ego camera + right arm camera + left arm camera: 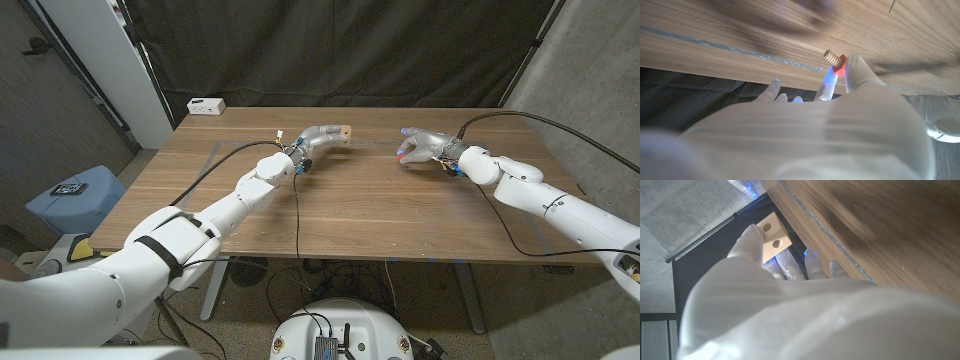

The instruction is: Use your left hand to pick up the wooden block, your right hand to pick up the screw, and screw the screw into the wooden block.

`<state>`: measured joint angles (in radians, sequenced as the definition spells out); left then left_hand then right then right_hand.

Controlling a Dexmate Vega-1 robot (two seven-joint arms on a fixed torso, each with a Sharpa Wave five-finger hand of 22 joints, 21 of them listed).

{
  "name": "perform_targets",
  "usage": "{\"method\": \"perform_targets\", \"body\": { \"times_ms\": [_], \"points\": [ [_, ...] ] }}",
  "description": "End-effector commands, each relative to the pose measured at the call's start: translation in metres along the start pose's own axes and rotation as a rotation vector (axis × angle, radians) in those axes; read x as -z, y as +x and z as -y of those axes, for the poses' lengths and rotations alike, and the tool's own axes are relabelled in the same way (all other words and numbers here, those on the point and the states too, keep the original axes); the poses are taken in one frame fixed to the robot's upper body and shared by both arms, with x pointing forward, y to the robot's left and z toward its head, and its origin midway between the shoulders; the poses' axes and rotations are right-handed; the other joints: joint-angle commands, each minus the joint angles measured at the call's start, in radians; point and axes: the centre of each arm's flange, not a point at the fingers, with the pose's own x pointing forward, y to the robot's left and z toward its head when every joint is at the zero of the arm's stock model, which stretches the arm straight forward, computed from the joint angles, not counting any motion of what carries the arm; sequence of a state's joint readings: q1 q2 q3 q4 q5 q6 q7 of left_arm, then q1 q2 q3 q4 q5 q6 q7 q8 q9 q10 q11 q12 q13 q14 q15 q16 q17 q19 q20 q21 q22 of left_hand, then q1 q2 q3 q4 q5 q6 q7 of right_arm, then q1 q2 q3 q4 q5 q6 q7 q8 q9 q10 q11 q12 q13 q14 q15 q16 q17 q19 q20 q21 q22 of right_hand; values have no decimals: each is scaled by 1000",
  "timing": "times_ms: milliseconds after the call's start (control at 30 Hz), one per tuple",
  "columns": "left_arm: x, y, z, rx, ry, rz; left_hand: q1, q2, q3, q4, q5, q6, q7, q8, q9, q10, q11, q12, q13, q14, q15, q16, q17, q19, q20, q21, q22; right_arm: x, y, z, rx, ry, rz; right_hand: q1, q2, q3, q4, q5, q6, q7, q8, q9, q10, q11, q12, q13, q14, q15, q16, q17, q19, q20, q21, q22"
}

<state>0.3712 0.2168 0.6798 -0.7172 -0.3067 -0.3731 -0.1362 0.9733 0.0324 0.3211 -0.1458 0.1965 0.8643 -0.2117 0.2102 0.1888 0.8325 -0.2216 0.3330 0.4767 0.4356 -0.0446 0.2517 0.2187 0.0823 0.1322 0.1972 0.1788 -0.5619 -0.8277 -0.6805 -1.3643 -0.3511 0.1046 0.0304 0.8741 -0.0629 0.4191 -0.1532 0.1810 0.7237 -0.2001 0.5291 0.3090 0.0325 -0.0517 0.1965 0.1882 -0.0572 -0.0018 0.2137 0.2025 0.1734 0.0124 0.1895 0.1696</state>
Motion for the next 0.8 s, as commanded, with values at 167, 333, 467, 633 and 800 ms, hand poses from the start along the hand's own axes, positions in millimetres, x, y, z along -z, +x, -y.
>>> {"method": "perform_targets", "body": {
  "times_ms": [167,333,467,633,800],
  "points": [
    [-1,0,2,16,0,3,-6,18,-6,2,4,12,2,4,5,5,-1,5,15,0,-94,6,0,0,4,6,4,-4,-8,8,70,139,12,8,7,-2,0,5,16,4,10,5,7,-1,10,4,-2,7,6,6,11,0,6,3],
    [-1,-3,3,17,-4,1,-7,18,-7,2,4,14,3,5,6,6,-1,4,15,0,-95,5,-1,0,3,7,4,-5,-12,9,92,194,15,8,8,-3,1,4,24,4,16,7,10,-2,9,4,-2,8,7,6,10,0,5,3],
    [0,-4,4,18,-8,2,-7,19,-8,2,4,13,3,5,6,7,-1,3,16,0,-93,6,-1,-1,4,6,4,-6,-15,10,109,254,19,8,9,-5,1,4,34,3,24,10,12,4,9,4,-3,10,7,6,10,1,5,3],
    [-1,-6,5,10,-17,8,-7,20,-9,2,4,15,4,5,6,7,-1,2,16,1,-92,6,-1,0,4,7,4,-9,-16,10,125,309,21,7,10,-6,1,3,36,6,28,13,13,6,8,4,-3,12,7,7,9,1,4,3],
    [-5,-7,4,17,2,21,-7,21,-9,2,5,14,3,5,6,7,-1,1,17,0,-92,6,-1,0,4,7,4,-14,-15,12,133,355,21,7,11,-7,1,3,37,9,31,15,15,11,8,4,-6,18,6,7,8,4,4,3]
  ]
}}
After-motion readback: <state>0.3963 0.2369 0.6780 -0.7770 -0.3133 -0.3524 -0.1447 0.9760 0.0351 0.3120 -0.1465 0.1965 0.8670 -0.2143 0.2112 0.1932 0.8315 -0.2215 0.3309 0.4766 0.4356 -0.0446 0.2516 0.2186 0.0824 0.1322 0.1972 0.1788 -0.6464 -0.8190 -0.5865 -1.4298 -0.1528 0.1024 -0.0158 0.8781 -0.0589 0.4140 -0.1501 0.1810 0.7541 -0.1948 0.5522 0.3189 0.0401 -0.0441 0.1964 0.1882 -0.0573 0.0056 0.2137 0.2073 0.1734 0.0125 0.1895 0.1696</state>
